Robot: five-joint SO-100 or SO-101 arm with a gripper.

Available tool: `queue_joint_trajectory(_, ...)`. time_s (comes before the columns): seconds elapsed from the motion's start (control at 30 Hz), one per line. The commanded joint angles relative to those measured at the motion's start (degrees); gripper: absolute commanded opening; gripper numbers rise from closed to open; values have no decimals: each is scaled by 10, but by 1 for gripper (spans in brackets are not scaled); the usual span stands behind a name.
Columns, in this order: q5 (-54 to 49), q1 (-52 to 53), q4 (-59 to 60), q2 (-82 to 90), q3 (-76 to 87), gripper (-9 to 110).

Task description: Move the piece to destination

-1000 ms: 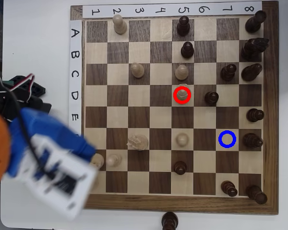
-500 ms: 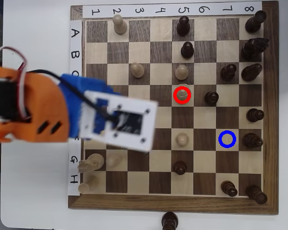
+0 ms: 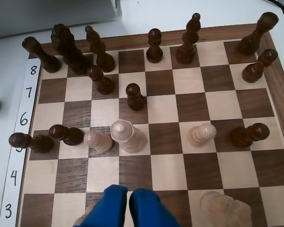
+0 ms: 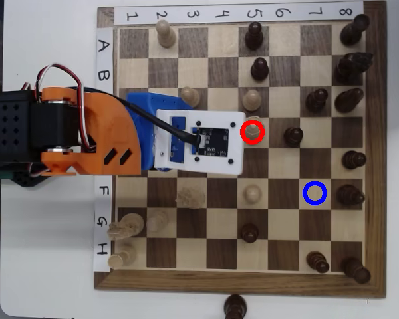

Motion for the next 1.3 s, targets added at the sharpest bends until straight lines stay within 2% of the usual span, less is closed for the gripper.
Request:
queue_joint_trajectory(0.0, 144, -26, -198, 147, 148, 6)
queue_joint_trajectory(0.1, 123, -37, -211, 149, 173, 16)
queue_joint_trajectory(0.37, 113, -53, -287, 113, 195, 28)
queue_joint_trajectory(1.27, 113, -69, -436, -55, 200, 23)
